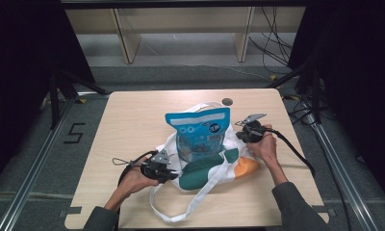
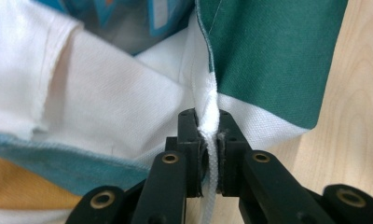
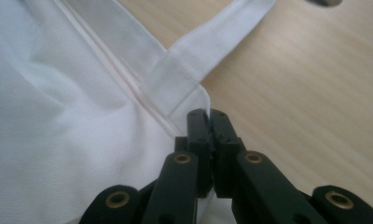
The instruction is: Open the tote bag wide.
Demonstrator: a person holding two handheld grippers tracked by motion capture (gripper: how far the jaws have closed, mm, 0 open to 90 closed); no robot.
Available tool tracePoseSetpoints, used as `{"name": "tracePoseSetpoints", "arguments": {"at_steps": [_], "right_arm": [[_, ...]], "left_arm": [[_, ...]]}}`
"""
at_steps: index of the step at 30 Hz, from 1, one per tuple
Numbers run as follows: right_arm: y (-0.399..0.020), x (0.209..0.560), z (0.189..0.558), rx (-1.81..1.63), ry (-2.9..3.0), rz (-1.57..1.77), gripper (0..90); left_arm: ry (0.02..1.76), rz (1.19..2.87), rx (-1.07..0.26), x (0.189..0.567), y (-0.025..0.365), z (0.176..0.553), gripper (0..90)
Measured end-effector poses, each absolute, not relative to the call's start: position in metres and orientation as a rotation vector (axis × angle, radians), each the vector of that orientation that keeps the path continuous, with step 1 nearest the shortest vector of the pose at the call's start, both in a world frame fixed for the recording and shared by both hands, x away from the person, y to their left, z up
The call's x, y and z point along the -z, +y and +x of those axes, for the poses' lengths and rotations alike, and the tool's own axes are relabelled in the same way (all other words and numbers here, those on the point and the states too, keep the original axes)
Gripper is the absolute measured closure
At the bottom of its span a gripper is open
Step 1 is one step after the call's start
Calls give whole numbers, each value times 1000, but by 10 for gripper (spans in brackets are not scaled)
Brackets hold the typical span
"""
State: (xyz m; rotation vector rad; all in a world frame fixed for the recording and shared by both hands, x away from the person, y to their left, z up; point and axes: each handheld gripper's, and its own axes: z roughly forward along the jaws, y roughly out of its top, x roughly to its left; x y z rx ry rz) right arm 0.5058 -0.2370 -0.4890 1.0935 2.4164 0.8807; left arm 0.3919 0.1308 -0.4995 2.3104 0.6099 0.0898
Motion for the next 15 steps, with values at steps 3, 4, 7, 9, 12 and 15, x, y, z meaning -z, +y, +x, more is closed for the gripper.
{"name": "tracePoseSetpoints", "arguments": {"at_steps": [3,4,7,9,12,15], "right_arm": [[-239,497,508,-880,2417,1056,893],[-237,497,506,-872,2417,1081,892],[-237,492,506,-851,2444,1106,885],[-238,482,503,-905,2404,1103,840],[-251,445,493,-1046,2369,1080,734],[-255,427,480,-1140,2364,1037,708]], "left_arm": [[615,2302,-106,501,131,390,825],[601,2326,-130,500,132,389,824],[560,2385,-186,494,129,388,805],[584,2346,-235,489,125,383,744],[603,2292,-237,476,120,384,651],[565,2288,-236,471,117,386,607]]}}
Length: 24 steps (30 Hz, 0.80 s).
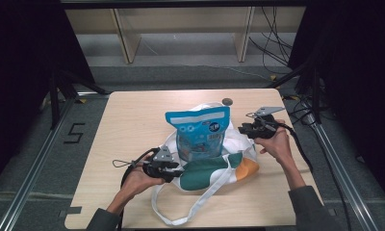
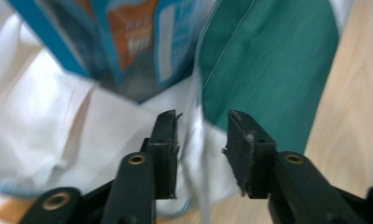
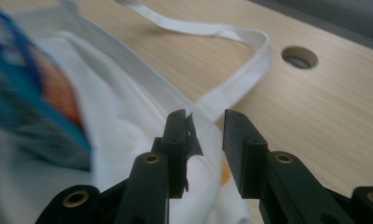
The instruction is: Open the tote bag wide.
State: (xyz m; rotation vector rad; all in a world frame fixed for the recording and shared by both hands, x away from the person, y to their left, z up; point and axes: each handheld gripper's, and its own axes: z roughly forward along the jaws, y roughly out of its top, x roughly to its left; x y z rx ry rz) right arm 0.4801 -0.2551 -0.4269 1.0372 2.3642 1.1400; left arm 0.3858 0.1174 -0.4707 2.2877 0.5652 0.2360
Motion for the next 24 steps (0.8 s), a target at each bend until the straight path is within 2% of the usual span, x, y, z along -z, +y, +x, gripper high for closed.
{"name": "tracePoseSetpoints", "arguments": {"at_steps": [3,5,7,12,19,24], "right_arm": [[-251,407,446,-1209,2421,955,682],[-249,405,439,-1208,2438,943,682],[-245,398,416,-1222,2480,881,715],[-244,394,393,-1247,2538,807,770],[-227,389,354,-1351,2587,649,829],[-202,406,352,-1252,2643,595,863]], "left_arm": [[632,2240,-249,464,117,383,537],[630,2222,-268,460,121,381,531],[665,2180,-269,454,127,373,522],[697,2124,-221,453,136,353,583],[680,2171,-187,467,137,334,652],[680,2171,-191,470,134,337,690]]}}
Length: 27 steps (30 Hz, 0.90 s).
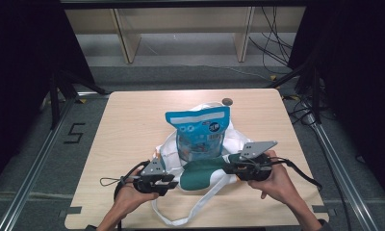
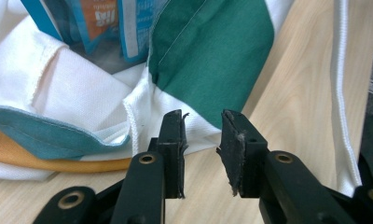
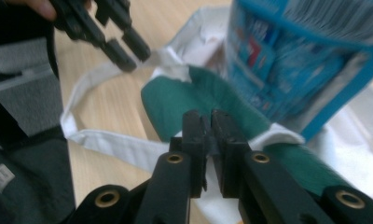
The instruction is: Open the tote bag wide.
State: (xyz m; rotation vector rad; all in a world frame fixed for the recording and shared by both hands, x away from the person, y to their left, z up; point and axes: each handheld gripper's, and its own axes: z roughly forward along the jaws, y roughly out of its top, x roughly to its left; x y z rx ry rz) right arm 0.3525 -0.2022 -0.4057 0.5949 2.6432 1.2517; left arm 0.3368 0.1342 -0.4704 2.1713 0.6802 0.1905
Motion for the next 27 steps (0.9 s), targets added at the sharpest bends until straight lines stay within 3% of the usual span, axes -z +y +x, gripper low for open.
{"name": "tracePoseSetpoints", "arguments": {"at_steps": [11,19,27], "right_arm": [[-202,484,392,-887,2740,707,900],[-201,493,400,-854,2711,746,900],[-209,474,399,-971,2686,764,866]], "left_arm": [[706,2201,-233,492,130,364,755],[772,2208,-236,507,126,384,824],[742,2120,-234,473,134,369,736]]}}
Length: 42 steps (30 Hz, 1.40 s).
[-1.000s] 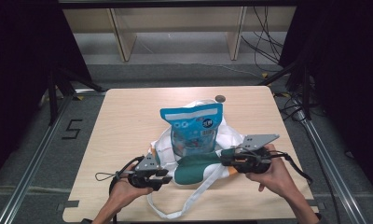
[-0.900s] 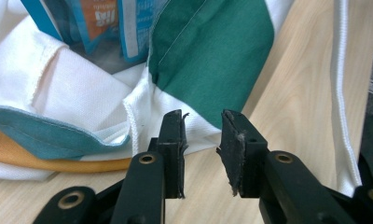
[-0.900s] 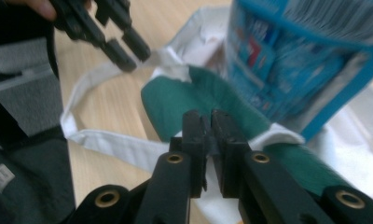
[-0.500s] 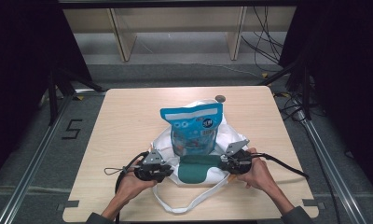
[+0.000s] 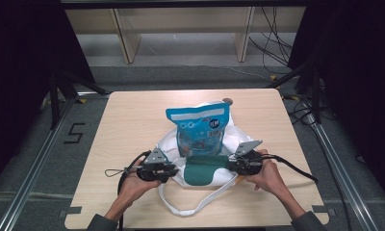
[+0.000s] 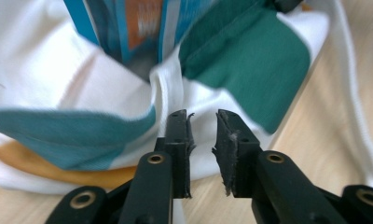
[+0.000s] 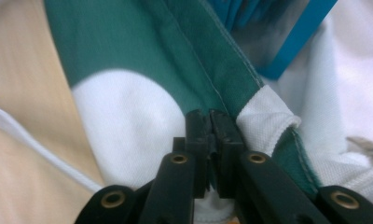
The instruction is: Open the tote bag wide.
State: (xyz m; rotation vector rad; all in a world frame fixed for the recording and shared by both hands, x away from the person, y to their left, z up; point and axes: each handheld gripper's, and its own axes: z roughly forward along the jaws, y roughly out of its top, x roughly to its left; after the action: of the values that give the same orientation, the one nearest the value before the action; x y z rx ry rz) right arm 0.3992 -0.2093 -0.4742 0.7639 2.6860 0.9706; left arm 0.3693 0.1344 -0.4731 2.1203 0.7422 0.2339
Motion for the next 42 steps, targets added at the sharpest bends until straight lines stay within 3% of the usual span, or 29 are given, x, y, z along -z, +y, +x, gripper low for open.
{"name": "tracePoseSetpoints", "arguments": {"at_steps": [7,11,18,29,42], "right_arm": [[-215,451,391,-1127,2639,730,809],[-225,432,386,-1233,2564,776,747],[-243,417,381,-1275,2491,813,719],[-261,418,373,-1262,2468,871,694],[-284,427,366,-1245,2401,984,571]], "left_arm": [[772,2036,-284,449,150,365,704],[799,2015,-280,448,155,366,686],[828,2003,-259,452,160,364,675],[848,1978,-278,453,172,359,614],[879,1954,-285,455,182,345,468]]}}
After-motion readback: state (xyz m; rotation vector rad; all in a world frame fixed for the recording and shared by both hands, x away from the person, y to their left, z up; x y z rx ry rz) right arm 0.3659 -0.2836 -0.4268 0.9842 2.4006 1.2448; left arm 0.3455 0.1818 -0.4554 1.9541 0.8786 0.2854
